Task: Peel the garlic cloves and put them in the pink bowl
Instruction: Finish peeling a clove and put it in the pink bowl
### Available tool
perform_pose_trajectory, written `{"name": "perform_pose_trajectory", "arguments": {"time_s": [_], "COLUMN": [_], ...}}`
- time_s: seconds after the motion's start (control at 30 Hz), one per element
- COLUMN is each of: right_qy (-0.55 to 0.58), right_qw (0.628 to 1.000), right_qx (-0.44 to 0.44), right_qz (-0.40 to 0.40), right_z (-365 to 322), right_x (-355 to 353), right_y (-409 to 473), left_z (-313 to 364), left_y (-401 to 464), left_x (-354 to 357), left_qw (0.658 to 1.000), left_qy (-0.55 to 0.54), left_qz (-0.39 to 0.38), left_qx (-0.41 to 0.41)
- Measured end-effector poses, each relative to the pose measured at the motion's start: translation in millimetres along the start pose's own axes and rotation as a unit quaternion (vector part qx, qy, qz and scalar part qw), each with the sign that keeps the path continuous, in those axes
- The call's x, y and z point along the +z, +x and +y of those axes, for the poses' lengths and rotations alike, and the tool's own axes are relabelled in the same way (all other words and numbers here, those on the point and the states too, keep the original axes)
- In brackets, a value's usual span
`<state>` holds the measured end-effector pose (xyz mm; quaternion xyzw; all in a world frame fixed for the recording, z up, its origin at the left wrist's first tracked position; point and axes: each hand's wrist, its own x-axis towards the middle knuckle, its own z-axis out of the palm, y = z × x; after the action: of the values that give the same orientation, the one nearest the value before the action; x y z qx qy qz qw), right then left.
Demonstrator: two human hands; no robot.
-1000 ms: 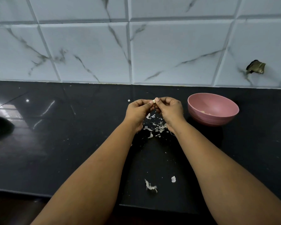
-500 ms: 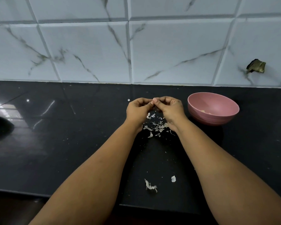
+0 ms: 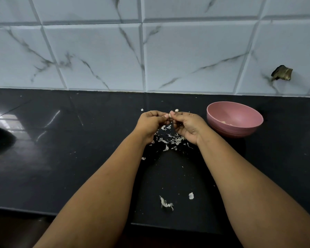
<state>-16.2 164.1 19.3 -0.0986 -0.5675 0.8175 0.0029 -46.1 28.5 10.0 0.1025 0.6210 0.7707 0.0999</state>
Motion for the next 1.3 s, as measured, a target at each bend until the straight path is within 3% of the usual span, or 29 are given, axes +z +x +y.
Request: {"name": "perform_pose_trajectory", "arguments": {"time_s": [0.27,0.6,1.3], "right_qy": [0.022,-0.021,0.001], "right_qw": [0.999,0.999,0.997], "right_qx": [0.033,0.007,0.028], "right_qz": [-0.024,-0.045,-0.067], "right_z": [-5,-10,-5], "right_x": [-4,-2,-2], "right_y": [-1,-6,-3], "left_z": [4,8,10], "left_y": [0,-2,-3], "left_x": [-3,-7,1], "left_qw": [1.000,0.999,0.997], "left_qy": [-0.010,0.000,-0.020], "left_qz": [-0.026,-0.045,-0.018], "left_qx": [-0.012,-0.012,-0.076]}}
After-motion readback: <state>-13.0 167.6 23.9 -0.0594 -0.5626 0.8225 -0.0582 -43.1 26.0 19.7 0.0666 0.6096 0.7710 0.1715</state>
